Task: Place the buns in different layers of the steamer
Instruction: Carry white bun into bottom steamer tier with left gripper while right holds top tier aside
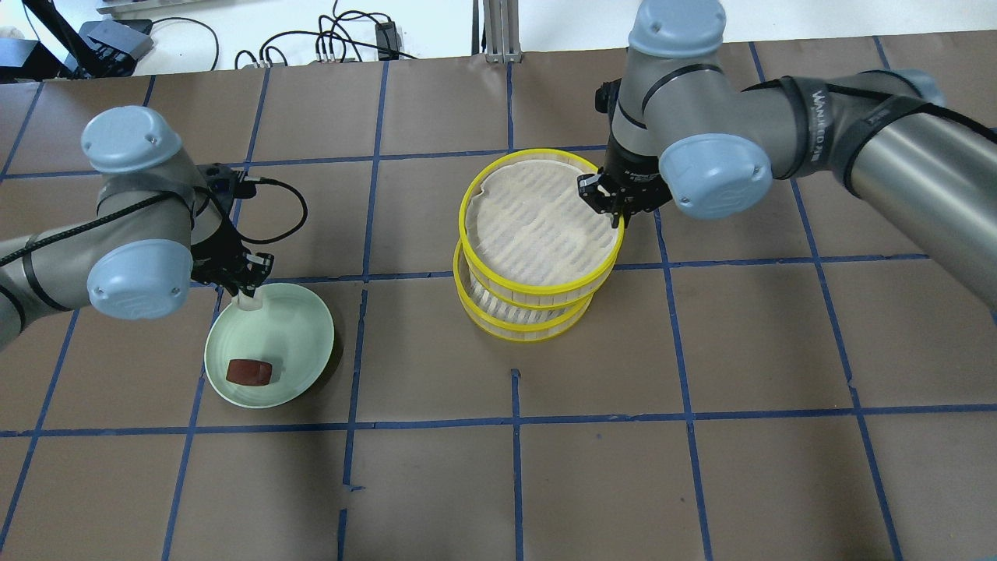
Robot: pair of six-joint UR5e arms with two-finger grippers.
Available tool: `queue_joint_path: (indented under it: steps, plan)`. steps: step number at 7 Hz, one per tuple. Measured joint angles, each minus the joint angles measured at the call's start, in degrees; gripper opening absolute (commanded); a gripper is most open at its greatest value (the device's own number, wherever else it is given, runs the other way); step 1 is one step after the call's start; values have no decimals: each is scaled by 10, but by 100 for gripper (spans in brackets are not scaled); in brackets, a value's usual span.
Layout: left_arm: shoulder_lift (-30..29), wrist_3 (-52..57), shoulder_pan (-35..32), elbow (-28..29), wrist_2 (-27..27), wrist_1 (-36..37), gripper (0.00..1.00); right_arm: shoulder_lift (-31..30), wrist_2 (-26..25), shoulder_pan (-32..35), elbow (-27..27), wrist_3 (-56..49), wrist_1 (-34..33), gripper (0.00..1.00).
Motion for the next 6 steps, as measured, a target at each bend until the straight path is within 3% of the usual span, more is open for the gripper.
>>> queue_joint_path:
  steps: [1, 3, 4, 5, 6]
  plan:
    - [-9, -76, -35, 25, -36, -3, 9, 2, -16, -38, 5, -44, 2, 8]
    - [-53, -247, -122, 51, -57, 51, 9, 7, -33, -79, 18, -91, 2, 8]
    - [-82, -339, -164, 55, -59, 91, 41, 7, -46, -85, 21, -99, 2, 8]
    - [-106, -431, -202, 56, -60, 116, 99, 8, -53, -87, 24, -101, 1, 8]
    - [-123, -494, -227, 55, -60, 126, 100, 8, -54, -87, 26, -101, 1, 8]
